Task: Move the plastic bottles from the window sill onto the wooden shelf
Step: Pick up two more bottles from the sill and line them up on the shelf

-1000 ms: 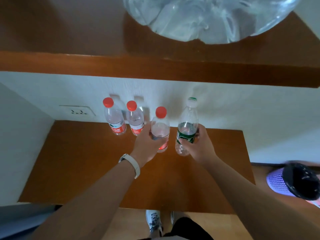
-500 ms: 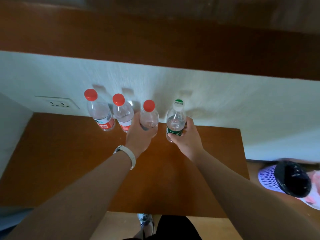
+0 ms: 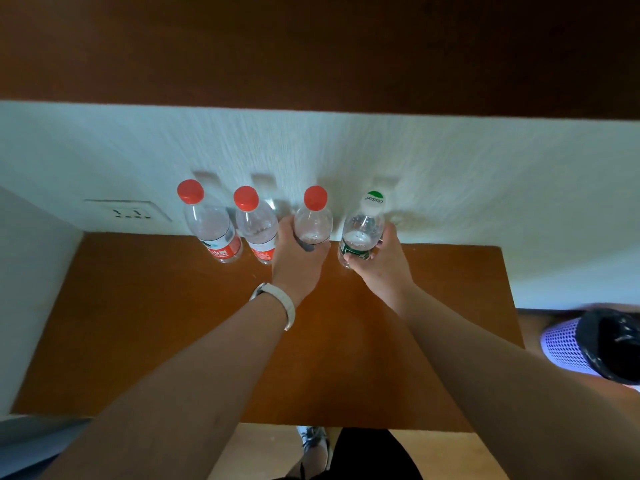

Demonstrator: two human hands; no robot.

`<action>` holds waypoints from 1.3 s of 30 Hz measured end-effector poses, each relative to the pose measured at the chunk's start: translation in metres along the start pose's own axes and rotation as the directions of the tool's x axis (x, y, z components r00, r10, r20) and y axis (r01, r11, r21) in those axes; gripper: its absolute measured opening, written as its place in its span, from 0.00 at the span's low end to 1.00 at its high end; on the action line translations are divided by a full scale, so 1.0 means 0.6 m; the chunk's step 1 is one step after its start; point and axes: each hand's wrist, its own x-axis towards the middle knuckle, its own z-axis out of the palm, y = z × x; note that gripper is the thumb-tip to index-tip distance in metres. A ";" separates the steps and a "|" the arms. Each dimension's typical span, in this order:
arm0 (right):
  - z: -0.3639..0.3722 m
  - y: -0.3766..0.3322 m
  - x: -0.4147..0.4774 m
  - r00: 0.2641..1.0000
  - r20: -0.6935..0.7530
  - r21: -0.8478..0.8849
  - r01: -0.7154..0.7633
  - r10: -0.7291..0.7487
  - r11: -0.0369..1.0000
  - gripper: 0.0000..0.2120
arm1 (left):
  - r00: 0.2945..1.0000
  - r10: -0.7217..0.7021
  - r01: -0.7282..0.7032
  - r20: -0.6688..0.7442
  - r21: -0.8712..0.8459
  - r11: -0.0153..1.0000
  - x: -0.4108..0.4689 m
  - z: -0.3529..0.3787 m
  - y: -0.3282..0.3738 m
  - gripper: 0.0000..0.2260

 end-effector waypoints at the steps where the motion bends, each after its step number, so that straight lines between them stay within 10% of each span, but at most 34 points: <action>1: -0.001 -0.001 -0.001 1.000 0.004 0.003 -0.005 0.005 1.000 0.30 | 1.000 -0.001 0.001 0.000 -0.001 1.000 0.001 0.001 -0.001 0.24; 11: -0.015 0.016 -0.039 0.993 0.092 -0.046 -0.066 0.070 0.997 0.44 | 1.000 0.012 -0.012 0.003 0.026 1.000 -0.034 -0.002 0.001 0.33; 16: -0.036 0.010 -0.082 0.998 0.062 -0.294 0.022 -0.004 0.955 0.32 | 0.999 0.002 0.006 -0.038 0.208 0.978 -0.094 -0.020 0.000 0.32; 29: -0.111 -0.069 -0.172 0.945 0.205 -0.620 0.327 -0.256 0.713 0.27 | 0.893 0.368 -0.440 0.260 0.674 0.593 -0.159 -0.173 0.016 0.21; 39: -0.126 -0.142 -0.221 0.845 0.342 -0.676 0.525 -0.411 0.517 0.27 | 0.879 0.401 -0.447 0.260 0.744 0.496 -0.208 -0.220 0.064 0.22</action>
